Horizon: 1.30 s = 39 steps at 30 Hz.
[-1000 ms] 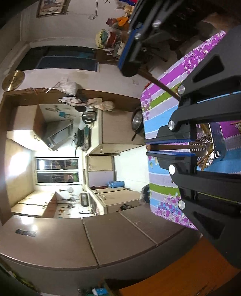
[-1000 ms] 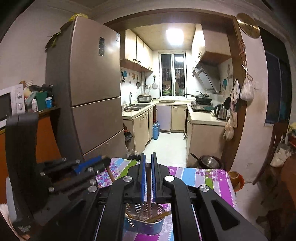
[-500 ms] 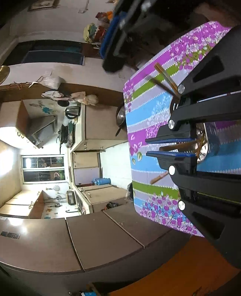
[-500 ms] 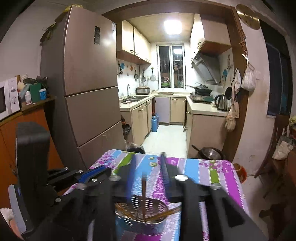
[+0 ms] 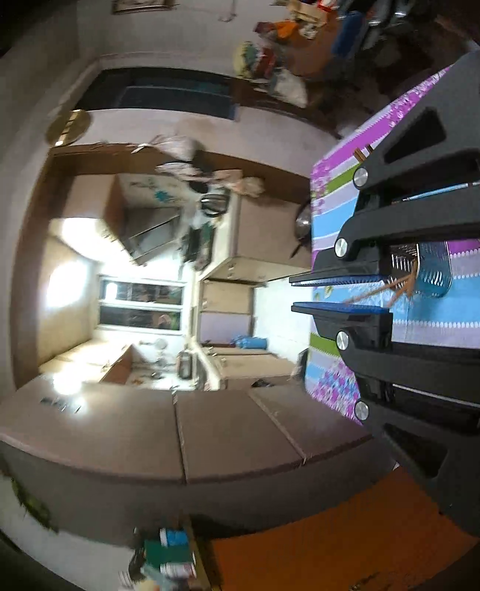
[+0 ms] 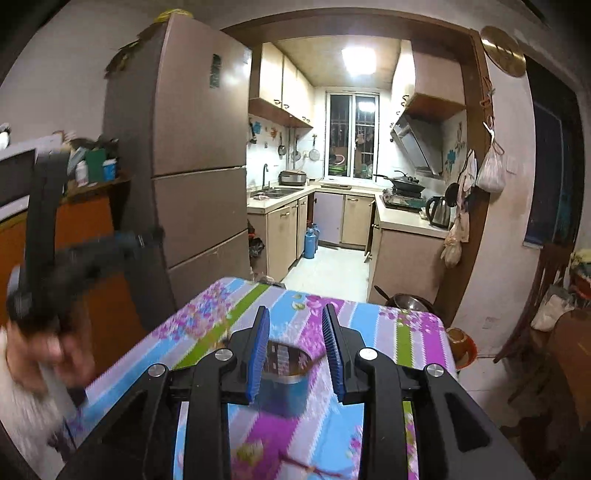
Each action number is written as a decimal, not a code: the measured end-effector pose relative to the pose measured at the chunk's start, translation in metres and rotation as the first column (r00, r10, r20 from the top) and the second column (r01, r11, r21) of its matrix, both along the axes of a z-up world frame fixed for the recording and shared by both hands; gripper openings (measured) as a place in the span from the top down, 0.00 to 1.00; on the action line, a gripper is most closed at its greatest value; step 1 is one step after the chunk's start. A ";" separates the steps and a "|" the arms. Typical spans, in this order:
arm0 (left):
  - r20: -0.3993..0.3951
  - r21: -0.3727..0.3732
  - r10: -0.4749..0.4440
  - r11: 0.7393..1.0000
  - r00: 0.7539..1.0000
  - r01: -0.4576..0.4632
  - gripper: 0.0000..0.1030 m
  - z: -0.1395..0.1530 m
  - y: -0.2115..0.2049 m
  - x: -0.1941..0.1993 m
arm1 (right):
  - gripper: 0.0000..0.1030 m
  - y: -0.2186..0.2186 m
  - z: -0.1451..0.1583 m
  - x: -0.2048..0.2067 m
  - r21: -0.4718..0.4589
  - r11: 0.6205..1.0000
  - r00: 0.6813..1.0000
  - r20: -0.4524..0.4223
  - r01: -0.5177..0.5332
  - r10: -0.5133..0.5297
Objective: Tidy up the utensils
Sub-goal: 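Move both open tools back down to the remaining chopsticks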
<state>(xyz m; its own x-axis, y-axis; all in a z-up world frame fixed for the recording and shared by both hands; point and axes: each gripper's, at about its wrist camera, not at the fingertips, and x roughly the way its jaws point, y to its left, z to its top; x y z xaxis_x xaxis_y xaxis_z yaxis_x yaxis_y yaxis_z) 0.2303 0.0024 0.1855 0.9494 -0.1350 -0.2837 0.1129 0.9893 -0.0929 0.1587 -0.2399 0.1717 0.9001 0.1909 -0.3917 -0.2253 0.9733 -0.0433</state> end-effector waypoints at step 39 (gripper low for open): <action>-0.104 0.263 -0.221 0.934 0.970 0.241 0.70 -0.275 -0.026 -0.260 | 0.86 0.074 -0.288 -0.210 -0.037 0.992 0.981 -0.148 0.123 -0.127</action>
<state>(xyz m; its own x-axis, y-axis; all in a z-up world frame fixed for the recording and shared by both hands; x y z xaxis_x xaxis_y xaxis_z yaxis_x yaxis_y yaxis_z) -0.0302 -0.0237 -0.0895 0.8770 -0.2562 -0.4066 0.3441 0.9253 0.1592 -0.0516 -0.1660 -0.1160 0.8467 0.0680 -0.5277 -0.1081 0.9931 -0.0454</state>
